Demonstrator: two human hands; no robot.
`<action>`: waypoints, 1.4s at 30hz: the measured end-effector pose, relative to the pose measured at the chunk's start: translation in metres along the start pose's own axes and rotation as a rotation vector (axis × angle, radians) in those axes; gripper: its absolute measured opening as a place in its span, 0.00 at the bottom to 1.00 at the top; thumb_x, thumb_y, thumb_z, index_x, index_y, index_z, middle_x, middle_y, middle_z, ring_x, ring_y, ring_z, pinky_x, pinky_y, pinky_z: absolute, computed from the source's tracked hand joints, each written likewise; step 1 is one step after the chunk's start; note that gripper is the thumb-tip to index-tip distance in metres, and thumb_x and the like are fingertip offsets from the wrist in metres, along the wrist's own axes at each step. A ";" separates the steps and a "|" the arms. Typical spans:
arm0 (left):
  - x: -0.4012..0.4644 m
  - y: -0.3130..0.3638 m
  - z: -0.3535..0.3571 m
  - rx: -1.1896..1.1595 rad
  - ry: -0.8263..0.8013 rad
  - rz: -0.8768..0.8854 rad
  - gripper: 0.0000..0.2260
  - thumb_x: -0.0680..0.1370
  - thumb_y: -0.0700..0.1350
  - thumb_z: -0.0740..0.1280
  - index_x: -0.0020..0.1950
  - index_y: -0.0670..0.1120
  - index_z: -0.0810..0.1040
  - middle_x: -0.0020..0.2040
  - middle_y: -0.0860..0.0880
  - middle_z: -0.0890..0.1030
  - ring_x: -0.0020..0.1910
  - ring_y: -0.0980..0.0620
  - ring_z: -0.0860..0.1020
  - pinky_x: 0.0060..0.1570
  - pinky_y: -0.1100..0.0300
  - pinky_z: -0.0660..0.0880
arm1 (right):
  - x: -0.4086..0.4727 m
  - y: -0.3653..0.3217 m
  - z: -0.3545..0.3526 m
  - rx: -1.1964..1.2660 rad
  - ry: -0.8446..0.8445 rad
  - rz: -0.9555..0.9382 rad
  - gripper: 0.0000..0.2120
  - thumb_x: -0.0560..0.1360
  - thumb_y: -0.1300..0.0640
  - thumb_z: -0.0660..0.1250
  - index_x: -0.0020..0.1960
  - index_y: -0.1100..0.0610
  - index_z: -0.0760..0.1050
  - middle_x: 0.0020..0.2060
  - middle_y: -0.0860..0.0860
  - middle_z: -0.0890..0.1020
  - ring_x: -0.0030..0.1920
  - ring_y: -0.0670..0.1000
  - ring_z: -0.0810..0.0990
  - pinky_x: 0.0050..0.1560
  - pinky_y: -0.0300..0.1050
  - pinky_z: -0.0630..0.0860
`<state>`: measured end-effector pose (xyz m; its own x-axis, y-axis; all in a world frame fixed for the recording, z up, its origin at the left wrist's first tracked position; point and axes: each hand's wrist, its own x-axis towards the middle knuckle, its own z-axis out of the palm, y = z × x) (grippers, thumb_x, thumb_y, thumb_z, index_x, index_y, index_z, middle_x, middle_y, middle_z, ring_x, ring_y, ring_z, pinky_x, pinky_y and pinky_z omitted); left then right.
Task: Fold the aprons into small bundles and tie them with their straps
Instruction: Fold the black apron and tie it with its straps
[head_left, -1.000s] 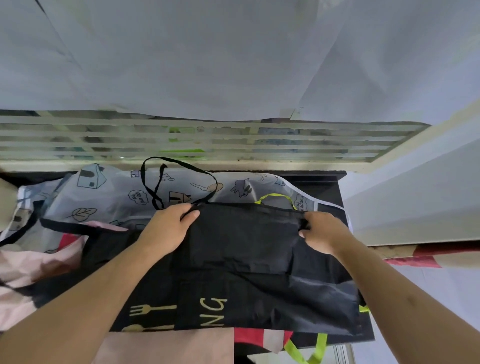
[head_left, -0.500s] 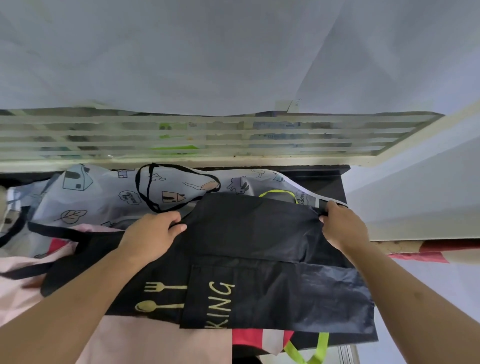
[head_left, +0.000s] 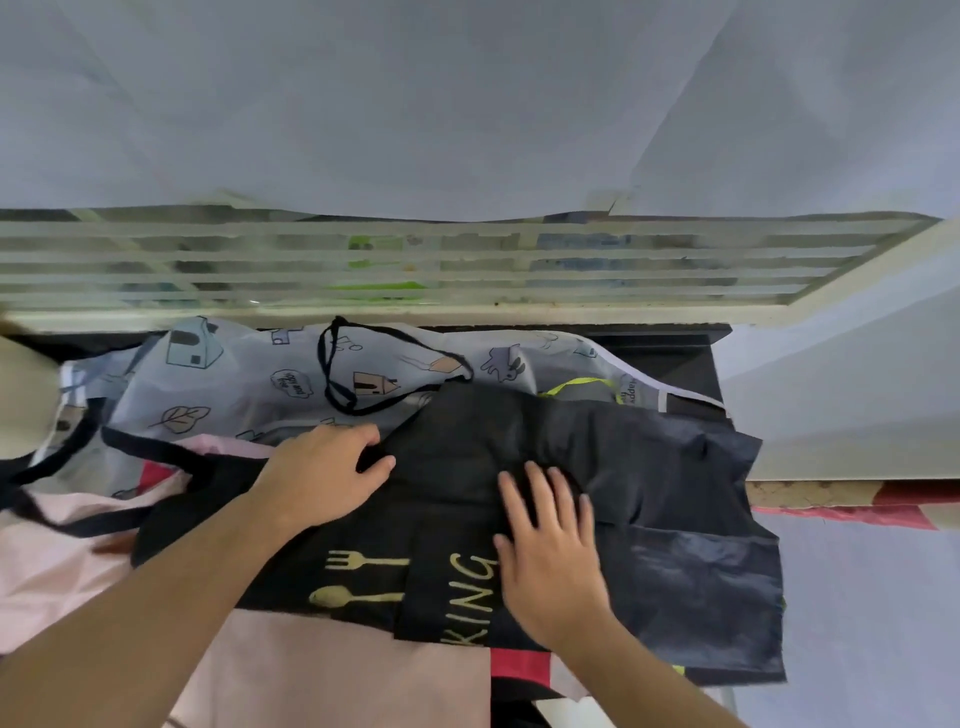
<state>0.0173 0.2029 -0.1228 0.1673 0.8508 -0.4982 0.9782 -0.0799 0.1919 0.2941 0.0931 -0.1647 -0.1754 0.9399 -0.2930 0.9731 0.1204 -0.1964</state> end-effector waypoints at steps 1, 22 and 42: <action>-0.006 -0.008 -0.008 0.016 -0.036 -0.003 0.13 0.81 0.65 0.61 0.57 0.59 0.75 0.47 0.58 0.80 0.45 0.57 0.79 0.43 0.56 0.78 | -0.001 0.004 0.011 -0.039 -0.025 0.028 0.32 0.84 0.42 0.50 0.85 0.49 0.49 0.84 0.53 0.54 0.83 0.61 0.52 0.78 0.71 0.55; -0.112 -0.069 -0.002 0.056 0.539 -0.100 0.07 0.80 0.52 0.70 0.46 0.51 0.75 0.38 0.52 0.77 0.35 0.50 0.75 0.37 0.54 0.72 | -0.037 -0.080 -0.015 0.033 0.053 -0.087 0.36 0.74 0.50 0.69 0.79 0.54 0.61 0.71 0.57 0.68 0.69 0.60 0.70 0.69 0.56 0.75; -0.149 -0.117 0.044 -1.238 0.291 -0.760 0.10 0.79 0.44 0.74 0.60 0.47 0.83 0.55 0.45 0.86 0.53 0.45 0.84 0.57 0.48 0.80 | -0.062 -0.150 0.019 -0.026 -0.181 -0.131 0.31 0.58 0.65 0.81 0.58 0.54 0.75 0.50 0.52 0.79 0.49 0.53 0.79 0.51 0.48 0.82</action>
<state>-0.1171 0.0624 -0.1085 -0.5004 0.5684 -0.6531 0.0678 0.7777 0.6249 0.1565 0.0107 -0.1352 -0.3225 0.8431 -0.4304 0.9433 0.2482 -0.2206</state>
